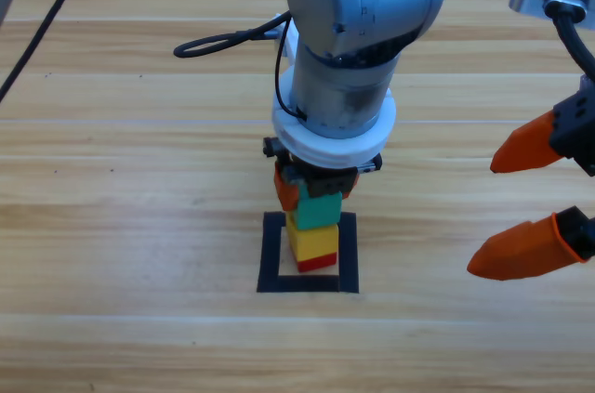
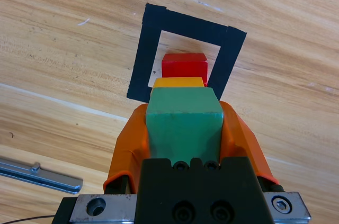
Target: Stack the blocks in the rectangular block: red at the bottom, yellow in the middle, green on top
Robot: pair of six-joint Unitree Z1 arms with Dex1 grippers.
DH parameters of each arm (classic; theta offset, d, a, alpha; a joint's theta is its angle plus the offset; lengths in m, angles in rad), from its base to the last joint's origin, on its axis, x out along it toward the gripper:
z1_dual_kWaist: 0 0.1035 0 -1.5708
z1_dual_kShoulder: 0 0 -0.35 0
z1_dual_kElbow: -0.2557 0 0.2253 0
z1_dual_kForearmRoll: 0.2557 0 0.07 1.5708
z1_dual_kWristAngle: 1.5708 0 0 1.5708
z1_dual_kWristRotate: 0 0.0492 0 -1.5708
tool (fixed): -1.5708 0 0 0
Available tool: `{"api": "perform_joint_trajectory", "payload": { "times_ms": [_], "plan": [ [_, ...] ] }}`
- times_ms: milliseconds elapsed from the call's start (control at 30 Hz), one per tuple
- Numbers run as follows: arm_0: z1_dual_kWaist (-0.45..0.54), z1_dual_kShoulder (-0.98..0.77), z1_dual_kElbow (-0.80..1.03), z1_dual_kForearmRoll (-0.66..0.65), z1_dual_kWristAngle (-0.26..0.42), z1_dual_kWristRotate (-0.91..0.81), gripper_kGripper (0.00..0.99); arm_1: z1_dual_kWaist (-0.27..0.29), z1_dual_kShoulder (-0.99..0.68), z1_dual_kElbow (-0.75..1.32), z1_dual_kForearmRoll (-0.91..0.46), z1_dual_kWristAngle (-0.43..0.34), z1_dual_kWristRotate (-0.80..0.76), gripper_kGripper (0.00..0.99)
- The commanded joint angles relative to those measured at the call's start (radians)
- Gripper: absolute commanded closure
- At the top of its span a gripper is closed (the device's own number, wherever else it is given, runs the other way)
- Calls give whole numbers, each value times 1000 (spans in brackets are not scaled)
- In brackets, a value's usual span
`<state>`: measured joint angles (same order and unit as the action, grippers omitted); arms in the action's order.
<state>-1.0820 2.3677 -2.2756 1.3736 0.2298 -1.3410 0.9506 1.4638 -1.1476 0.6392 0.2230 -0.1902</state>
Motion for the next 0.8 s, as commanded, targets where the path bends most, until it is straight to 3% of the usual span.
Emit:
{"api": "perform_joint_trajectory", "payload": {
  "times_ms": [33, 67, 433, 700, 800],
  "plan": [
    [-27, 38, 13, 13, -7, 8, 51, 28, -14, 31, 20, -1, -11, 0],
    [-27, 31, 15, 13, -7, 5, 1, 28, -14, 31, 20, -1, -11, 0],
    [-27, 27, -27, 13, 14, 40, 0, 28, -14, 32, 20, -1, -12, 0],
    [-35, -229, -68, 35, 174, 194, 0, 28, -10, 31, 20, -1, -12, 0],
    [-35, -401, 74, 38, 258, 230, 0, 30, -8, 32, 20, -1, -12, 0]
  ]
}}
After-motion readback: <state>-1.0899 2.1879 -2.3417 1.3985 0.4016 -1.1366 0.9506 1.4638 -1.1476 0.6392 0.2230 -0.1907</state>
